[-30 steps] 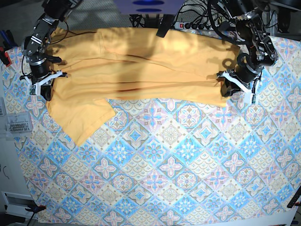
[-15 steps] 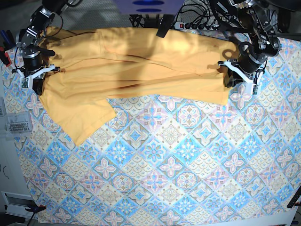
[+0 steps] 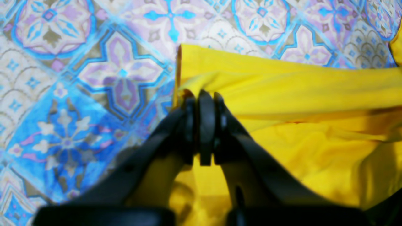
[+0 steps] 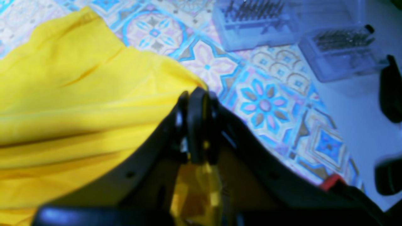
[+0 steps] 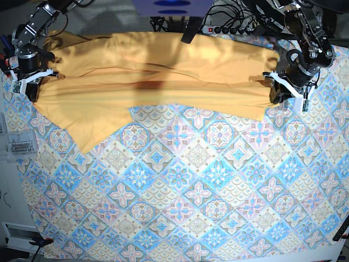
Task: Fold the T-shirt properly
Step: 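Pull both held shirt edges further toward the robot base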
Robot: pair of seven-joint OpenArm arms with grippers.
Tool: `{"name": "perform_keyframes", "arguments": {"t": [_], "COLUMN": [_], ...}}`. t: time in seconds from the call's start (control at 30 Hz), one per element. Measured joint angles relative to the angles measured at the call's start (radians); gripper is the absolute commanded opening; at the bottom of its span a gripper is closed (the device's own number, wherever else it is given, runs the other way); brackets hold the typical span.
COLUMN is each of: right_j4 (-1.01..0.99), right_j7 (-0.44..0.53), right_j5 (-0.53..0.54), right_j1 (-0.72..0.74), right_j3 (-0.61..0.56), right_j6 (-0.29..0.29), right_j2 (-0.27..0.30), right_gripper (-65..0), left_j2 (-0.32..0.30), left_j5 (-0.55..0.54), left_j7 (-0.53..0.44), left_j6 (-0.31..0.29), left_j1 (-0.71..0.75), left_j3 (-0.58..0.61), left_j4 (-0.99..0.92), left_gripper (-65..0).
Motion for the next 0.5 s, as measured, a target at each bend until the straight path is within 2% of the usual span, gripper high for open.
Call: {"name": "perform_keyframes", "arguments": {"t": [0.23, 0.37, 0.5], "right_j4": [-0.002, -0.002, -0.002], "right_j7": [-0.001, -0.002, 0.000], "right_j5": [0.000, -0.001, -0.004], "right_j1": [-0.026, -0.034, -0.062], "right_j3": [0.002, 0.006, 0.006], "right_j6": [0.005, -0.004, -0.001], "right_j2": [-0.002, -0.033, -0.032], "right_gripper": [-65.0, -65.0, -65.0], "left_j2": [-0.023, -0.023, -0.024], "left_j5": [-0.003, -0.002, 0.004], "left_j7": [0.000, 0.000, 0.000], "left_j6": [0.000, 0.000, 0.000], "left_j1": [0.000, 0.004, 0.006], "left_j3": [-0.011, -0.011, -0.010], "left_j4": [0.000, 0.000, 0.000], "left_gripper": [-65.0, -65.0, -65.0]}}
